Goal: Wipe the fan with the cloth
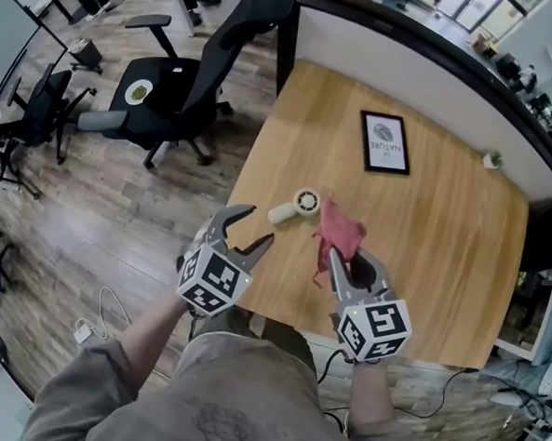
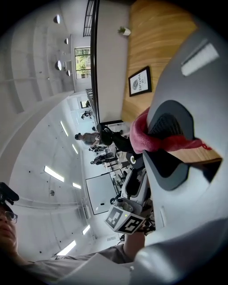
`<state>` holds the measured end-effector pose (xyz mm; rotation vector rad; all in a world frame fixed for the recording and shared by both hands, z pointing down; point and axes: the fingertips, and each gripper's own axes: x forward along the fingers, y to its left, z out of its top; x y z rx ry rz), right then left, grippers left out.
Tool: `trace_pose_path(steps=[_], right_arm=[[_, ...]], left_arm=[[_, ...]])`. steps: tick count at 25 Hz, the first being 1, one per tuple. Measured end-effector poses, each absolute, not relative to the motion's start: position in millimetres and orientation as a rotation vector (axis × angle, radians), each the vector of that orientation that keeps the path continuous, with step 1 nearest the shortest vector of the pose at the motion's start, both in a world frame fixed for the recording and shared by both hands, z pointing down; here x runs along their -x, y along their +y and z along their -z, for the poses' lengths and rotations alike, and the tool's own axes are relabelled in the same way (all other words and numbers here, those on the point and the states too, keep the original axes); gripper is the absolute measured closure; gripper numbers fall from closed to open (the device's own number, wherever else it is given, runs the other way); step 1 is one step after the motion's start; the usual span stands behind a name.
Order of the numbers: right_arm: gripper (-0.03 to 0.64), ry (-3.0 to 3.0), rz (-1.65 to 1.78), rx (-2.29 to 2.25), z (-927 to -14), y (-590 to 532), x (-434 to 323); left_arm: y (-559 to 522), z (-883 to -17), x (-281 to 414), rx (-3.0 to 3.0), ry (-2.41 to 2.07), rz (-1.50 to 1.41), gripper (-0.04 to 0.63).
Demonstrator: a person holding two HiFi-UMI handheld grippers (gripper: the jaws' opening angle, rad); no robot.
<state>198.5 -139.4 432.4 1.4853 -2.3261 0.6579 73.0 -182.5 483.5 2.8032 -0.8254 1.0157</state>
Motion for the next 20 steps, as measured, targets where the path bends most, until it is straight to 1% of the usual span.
trace_pose_path(steps=[11,20], right_arm=[[0.544,-2.214,-0.734,-1.473,-496,-177,-205],[0.545,-2.143,-0.799,-1.528,-546,-203,-210]], left_arm=[[-214,-577,-93,-2.672,-0.735,-1.077,0.357],[-216,-657,-98,-2.587,-0.618,-1.2,0.357]])
